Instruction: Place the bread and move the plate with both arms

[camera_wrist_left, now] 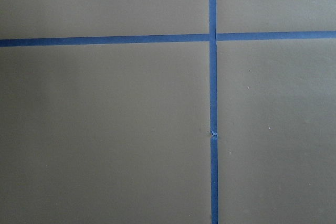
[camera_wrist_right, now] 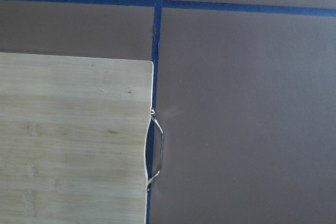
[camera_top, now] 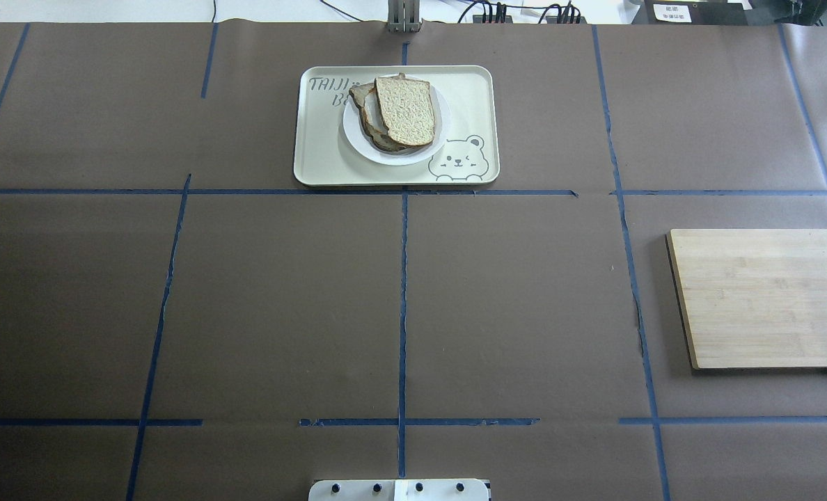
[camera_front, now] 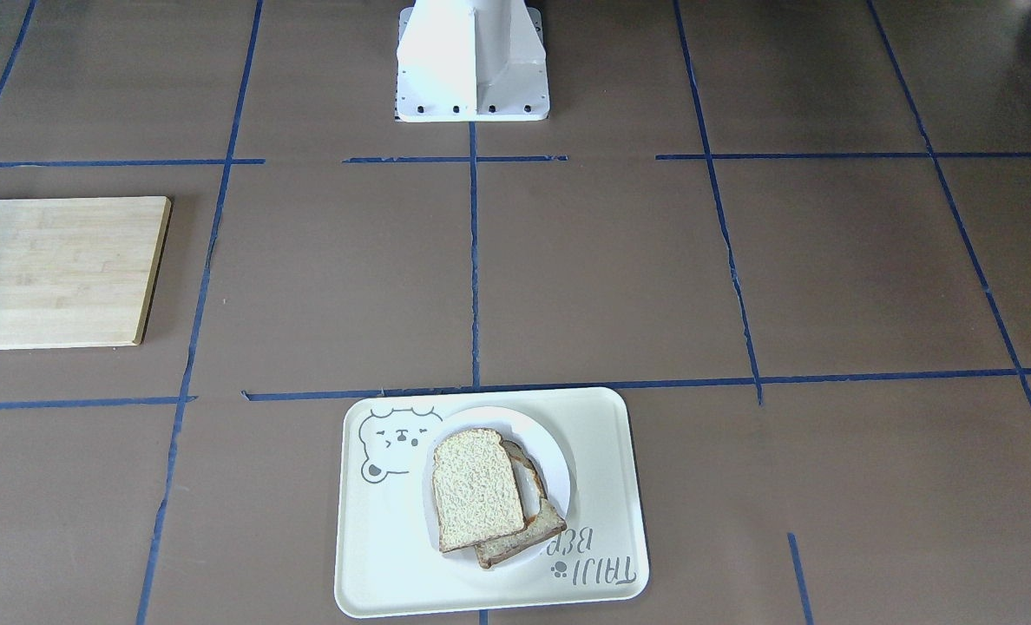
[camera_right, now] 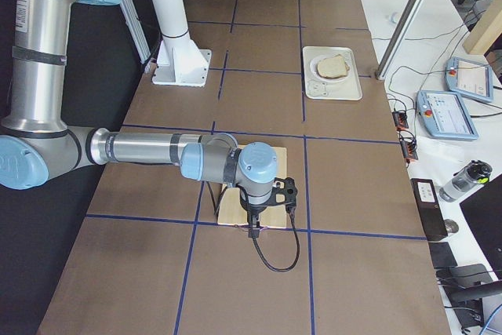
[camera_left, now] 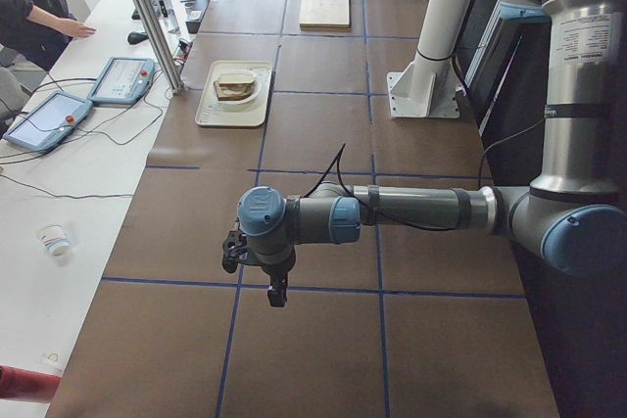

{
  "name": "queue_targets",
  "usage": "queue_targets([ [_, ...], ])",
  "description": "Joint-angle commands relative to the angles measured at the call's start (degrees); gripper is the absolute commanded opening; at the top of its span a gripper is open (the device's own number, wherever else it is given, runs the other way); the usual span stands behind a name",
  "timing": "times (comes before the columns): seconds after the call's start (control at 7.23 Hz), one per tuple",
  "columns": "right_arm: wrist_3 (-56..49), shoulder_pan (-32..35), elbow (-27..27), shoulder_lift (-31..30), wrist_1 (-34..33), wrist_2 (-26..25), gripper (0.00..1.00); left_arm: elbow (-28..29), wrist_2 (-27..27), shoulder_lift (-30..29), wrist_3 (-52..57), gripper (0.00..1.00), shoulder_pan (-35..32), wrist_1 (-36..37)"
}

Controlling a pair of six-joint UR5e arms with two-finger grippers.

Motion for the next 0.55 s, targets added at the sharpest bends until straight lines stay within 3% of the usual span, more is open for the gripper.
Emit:
queue_targets([
  [0.0,0.1,0.2,-0.5,0.1,0.1,-0.1,1.0,-0.2,0.0,-0.1,-0.1,1.0,0.0,0.0],
  [0.41,0.1,0.2,-0.5,0.3,0.1,-0.1,1.0,-0.2,0.0,-0.6,-0.2,1.0,0.0,0.0],
])
